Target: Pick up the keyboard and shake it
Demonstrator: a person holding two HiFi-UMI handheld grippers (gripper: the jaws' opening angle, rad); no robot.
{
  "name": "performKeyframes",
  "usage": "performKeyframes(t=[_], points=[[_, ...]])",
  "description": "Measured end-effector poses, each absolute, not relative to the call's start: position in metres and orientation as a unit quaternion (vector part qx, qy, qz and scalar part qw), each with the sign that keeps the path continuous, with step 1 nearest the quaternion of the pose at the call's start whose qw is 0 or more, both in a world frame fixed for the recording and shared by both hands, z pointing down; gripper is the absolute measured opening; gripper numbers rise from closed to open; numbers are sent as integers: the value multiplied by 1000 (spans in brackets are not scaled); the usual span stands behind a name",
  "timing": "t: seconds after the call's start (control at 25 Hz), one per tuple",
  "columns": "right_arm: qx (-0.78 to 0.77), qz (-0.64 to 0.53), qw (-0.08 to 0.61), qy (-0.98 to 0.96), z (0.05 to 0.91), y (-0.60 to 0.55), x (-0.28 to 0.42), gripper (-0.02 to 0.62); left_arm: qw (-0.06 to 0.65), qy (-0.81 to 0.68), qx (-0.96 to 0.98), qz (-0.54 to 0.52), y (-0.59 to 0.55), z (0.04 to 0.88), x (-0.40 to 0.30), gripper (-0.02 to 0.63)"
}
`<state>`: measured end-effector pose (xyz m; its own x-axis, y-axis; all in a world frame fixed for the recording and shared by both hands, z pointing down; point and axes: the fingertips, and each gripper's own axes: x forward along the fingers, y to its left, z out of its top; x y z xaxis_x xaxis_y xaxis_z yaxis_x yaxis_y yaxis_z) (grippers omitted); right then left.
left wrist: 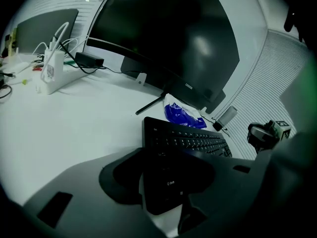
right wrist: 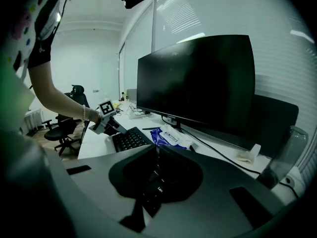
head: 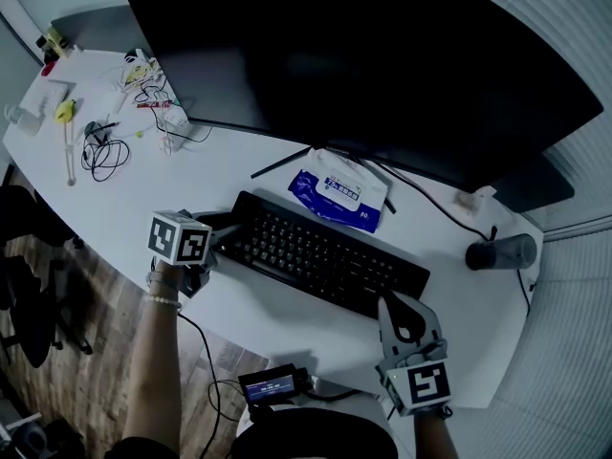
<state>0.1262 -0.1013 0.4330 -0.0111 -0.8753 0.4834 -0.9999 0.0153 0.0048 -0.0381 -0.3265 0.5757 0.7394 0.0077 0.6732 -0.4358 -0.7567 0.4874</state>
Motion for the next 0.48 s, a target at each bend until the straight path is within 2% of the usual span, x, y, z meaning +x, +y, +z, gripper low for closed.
performKeyframes(t=[0.16, 0.48], points=[[691, 217, 191, -663, 447, -90, 141, 43, 340, -128, 872, 329, -327, 575, -38, 183], [719, 263, 166, -621, 470, -76, 168, 43, 320, -145, 875, 333, -326, 556, -43, 181]])
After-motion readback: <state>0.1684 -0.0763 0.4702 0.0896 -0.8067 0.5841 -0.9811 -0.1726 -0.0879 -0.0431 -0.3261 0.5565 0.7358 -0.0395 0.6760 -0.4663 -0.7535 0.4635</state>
